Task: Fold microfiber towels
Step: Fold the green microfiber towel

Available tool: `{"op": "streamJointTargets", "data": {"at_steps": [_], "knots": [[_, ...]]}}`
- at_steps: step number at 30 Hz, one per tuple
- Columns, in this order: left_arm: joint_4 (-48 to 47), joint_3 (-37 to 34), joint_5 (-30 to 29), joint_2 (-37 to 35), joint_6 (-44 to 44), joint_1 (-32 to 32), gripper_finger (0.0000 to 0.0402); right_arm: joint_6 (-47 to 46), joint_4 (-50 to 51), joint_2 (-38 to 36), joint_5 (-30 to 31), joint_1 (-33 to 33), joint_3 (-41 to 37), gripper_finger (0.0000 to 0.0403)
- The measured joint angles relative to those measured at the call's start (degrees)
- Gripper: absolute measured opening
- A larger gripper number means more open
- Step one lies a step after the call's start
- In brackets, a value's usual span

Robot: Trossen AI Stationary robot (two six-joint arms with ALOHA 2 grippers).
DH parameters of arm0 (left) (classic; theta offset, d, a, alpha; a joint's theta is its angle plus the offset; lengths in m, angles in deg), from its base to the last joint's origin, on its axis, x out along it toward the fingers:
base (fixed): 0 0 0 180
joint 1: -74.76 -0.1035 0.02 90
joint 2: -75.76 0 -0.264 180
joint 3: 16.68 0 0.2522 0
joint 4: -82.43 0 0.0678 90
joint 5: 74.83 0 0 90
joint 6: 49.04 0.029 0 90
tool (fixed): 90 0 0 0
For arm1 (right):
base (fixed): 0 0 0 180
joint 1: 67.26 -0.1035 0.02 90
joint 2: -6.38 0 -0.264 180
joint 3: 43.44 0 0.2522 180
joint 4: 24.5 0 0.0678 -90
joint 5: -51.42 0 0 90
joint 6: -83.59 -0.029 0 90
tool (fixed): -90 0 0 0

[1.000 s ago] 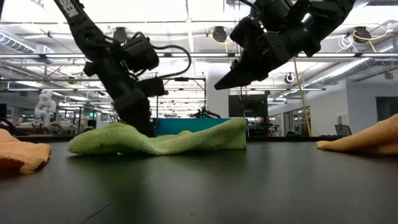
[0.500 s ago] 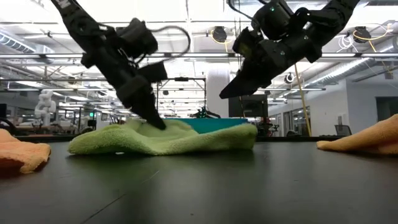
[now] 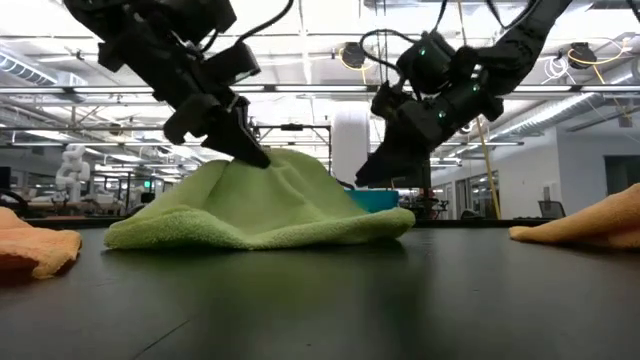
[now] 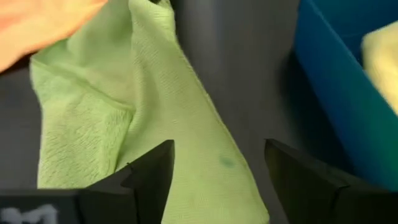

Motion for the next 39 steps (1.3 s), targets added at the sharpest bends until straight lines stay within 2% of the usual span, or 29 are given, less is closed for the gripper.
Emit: {"op": "streamJointTargets", "data": {"at_steps": [5,9,15,20,25,28,32,39], "knots": [[0.93,0.0,-3.15,0.0,3.47,2.53,0.0003,0.32,-1.91,4.27,-8.43,3.11,0.01,0.0242],[1.4,0.0,-3.42,0.0,5.46,3.78,0.0003,0.48,-3.72,7.54,-9.75,4.61,0.01,0.0235],[1.14,0.0,-4.5,0.0,5.34,4.45,0.0004,2.51,-4.83,8.5,-9.98,5.24,0.08,0.0213],[0.81,0.0,-5.26,0.0,5.36,4.58,0.0003,6.05,-4.45,8.48,-9.92,5.19,0.08,0.0146],[0.79,0.0,-4.62,0.0,3.78,4.56,0.0009,7.84,-2.94,8.48,-9.94,5.17,0.05,0.003],[0.24,0.0,-2.09,0.0,1.2,4.58,0.0014,7.46,-2.92,8.34,-9.86,4.66,0.05,0.001],[-1.72,0.0,1.37,0.0,-3.99,4.58,0.005,7.56,-2.4,6.74,-9.82,2.5,0.05,0.0002],[-5.14,0.01,1.71,0.0,-9.78,4.58,0.0163,8.03,1.7,4.88,-9.56,-1.32,0.05,0.0001]]}}
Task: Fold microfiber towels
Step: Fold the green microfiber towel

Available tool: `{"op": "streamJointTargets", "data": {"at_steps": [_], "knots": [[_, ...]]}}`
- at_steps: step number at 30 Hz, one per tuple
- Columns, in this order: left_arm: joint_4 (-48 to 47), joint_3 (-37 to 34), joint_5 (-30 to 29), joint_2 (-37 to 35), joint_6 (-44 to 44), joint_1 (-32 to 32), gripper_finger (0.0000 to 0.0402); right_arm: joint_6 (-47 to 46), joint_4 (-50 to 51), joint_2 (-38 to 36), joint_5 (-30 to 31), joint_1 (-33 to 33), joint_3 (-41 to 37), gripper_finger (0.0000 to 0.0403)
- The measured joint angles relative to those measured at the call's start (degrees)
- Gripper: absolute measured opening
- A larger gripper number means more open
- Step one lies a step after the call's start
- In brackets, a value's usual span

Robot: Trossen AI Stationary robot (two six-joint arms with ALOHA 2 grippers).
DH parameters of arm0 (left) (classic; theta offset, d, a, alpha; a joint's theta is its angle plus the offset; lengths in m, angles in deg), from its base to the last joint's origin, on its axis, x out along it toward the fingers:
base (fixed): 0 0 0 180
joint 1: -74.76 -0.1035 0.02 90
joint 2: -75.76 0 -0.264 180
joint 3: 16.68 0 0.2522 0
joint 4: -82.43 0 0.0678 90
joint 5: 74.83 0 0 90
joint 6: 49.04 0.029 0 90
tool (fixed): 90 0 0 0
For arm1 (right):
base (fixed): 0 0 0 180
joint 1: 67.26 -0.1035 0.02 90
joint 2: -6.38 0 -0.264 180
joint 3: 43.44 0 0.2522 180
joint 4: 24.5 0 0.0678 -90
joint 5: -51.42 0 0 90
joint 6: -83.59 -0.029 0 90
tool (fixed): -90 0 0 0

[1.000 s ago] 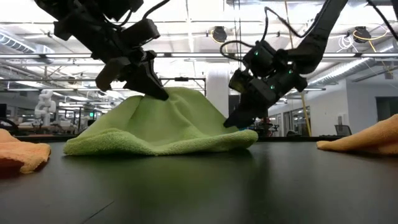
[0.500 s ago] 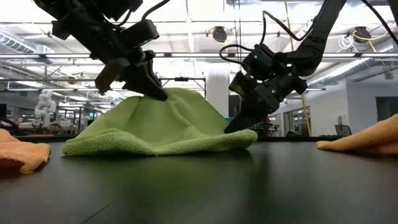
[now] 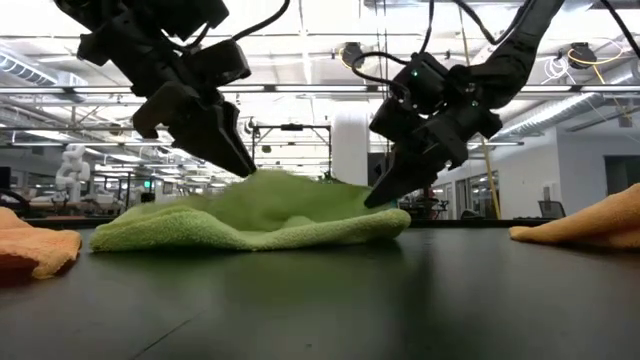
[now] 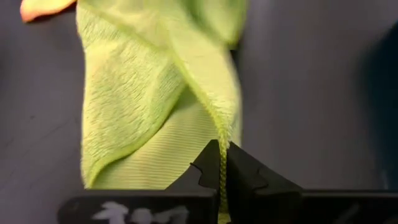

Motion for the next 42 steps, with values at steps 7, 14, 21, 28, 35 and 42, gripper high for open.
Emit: {"op": "streamJointTargets", "data": {"at_steps": [7,14,21,28,35,42], "knots": [[-1.47,1.65,0.07,-3.66,-1.36,-0.34,0.0242,2.0,2.48,-2.36,12.03,-4.31,0.0,0.0001],[1.6,2.08,9.23,-2.25,-1.92,-4.71,0.0261,3.0,1.89,-3.5,13.39,-5.92,0.0,0.0],[5.48,2.08,17.61,1.28,6.47,-9.2,0.0239,3.06,1.37,-3.57,13.4,-5.92,0.0,0.0],[4.07,4.15,28.2,7.24,10.95,-14.01,0.0208,2.84,1.14,-3.57,13.26,-5.92,0.0,0.0],[-11.04,12.3,31.42,14.15,17.01,-14.58,0.0191,2.62,1.02,-3.55,13.22,-5.92,0.0,0.0],[-28.72,19.66,28.71,15.1,18.84,-13.49,0.0151,2.6,1.15,-3.55,13.19,-5.92,0.0,0.0]]}}
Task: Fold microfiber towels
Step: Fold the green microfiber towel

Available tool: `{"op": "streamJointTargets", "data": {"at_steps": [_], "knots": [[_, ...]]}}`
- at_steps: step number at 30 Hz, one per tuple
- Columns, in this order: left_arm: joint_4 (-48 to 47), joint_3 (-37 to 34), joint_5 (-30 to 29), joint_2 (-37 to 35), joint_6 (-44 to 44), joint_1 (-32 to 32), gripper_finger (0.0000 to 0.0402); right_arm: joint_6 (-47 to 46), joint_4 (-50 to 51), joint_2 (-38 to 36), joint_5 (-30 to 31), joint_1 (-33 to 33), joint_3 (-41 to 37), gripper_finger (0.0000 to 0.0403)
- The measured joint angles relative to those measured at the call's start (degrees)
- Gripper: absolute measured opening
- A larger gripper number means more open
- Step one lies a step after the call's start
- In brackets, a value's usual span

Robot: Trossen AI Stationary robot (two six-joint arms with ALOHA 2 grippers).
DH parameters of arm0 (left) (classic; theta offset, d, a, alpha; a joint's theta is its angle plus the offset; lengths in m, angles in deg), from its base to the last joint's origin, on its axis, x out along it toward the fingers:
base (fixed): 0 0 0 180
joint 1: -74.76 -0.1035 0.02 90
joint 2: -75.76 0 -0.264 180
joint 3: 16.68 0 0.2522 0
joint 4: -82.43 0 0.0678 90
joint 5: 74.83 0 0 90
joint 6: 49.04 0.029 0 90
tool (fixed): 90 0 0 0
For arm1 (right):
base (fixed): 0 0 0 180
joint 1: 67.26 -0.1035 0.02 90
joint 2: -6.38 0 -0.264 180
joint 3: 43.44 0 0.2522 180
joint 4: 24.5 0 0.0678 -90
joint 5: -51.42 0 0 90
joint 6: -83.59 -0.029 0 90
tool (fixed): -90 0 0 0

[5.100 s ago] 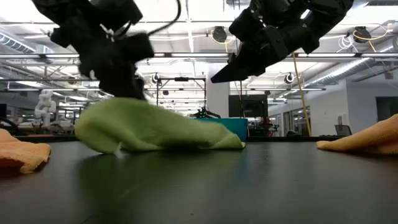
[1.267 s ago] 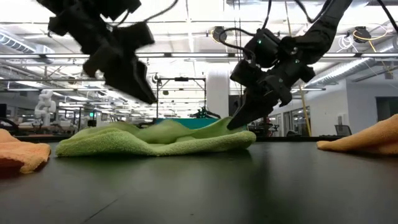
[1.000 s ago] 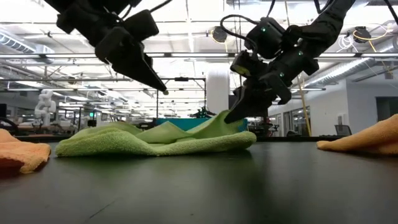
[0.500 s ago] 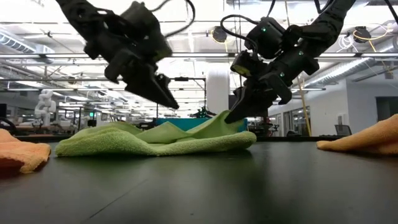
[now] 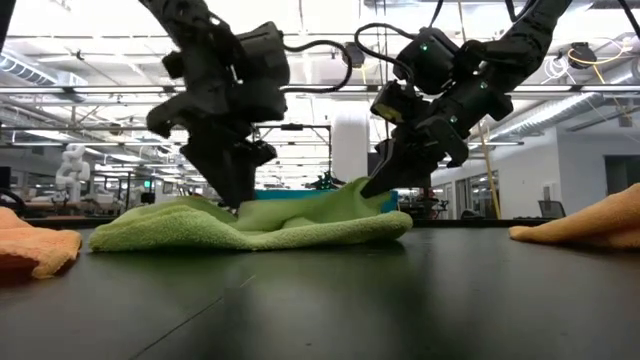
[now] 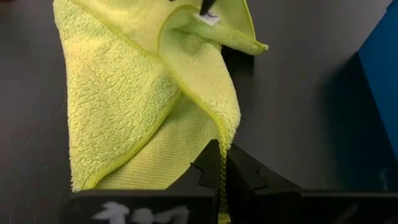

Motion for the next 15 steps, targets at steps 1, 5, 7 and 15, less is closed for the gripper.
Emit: {"op": "streamJointTargets", "data": {"at_steps": [1,5,7,15], "knots": [[-2.16,0.78,-0.14,-0.36,0.06,0.3,0.0144,0.02,-0.04,0.0,0.0,0.0,0.0,0.0],[-6.58,3.64,-0.17,-0.67,0.1,2.11,0.012,0.02,-0.09,0.0,0.0,0.0,0.0,0.0],[-8.09,4.15,-0.29,-0.64,0.31,3.04,0.0111,0.02,-0.09,0.0,0.0,0.0,0.0,0.0],[-2.89,4.74,-12.09,-0.3,5.83,1.89,0.0102,-0.23,-0.11,0.0,-0.02,0.0,0.02,0.0]]}}
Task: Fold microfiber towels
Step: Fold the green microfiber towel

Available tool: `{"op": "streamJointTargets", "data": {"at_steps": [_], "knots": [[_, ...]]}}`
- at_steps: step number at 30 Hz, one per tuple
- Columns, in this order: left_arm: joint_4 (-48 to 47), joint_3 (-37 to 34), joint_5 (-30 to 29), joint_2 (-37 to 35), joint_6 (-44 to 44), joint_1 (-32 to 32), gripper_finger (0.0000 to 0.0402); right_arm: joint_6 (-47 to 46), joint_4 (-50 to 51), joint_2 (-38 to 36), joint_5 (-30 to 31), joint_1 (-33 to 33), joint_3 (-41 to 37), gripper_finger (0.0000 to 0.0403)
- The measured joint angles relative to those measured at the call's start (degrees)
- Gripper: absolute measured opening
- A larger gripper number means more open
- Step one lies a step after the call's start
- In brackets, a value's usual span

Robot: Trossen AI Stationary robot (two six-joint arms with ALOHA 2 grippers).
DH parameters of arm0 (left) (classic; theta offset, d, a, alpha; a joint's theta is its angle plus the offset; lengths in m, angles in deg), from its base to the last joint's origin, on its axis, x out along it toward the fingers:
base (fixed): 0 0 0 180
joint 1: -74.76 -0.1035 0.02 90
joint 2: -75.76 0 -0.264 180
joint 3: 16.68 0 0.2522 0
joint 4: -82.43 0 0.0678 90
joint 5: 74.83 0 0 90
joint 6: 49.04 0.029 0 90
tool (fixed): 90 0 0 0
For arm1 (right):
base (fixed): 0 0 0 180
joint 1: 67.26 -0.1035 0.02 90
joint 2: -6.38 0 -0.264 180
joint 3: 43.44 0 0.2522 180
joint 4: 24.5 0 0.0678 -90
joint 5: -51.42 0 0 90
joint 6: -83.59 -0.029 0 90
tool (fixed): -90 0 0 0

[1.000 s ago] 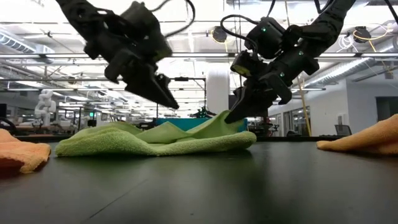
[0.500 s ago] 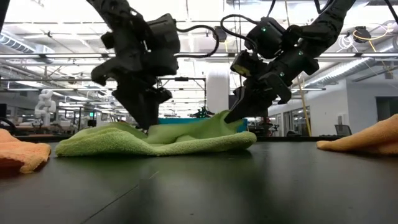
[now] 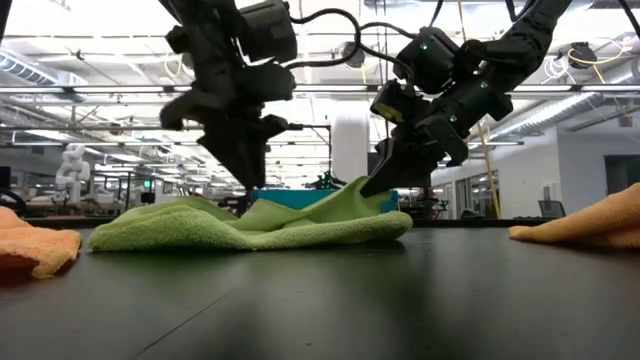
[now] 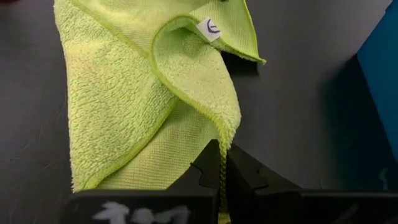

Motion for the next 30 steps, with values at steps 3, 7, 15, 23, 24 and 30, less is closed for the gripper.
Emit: {"op": "streamJointTargets", "data": {"at_steps": [3,7,15,23,24,30], "knots": [[1.96,-0.06,-0.39,1.9,4.9,-1.64,0.0102,-0.86,0.02,0.0,-0.02,0.0,-0.02,0.0],[4.35,-0.07,-1.35,4.13,16.51,-2.36,0.0102,-1.05,0.19,0.0,-0.02,0.0,-0.02,0.0],[6.52,-0.07,-3.07,5.68,28.17,-2.06,0.0102,-1.05,0.15,0.0,-0.04,0.0,0.0,0.0],[6.06,-0.16,-2.65,7.73,33.35,-2.08,0.0102,-1.03,0.04,0.0,-0.05,0.0,-0.02,0.0],[6.61,-0.11,-2.64,8.16,33.51,-2.08,0.0102,-1.03,0.04,0.0,-0.04,0.0,-0.02,0.0],[7.97,0.09,-2.74,10.37,33.67,-2.11,0.0102,-1.03,-0.35,0.0,-0.17,0.02,-0.02,0.0]]}}
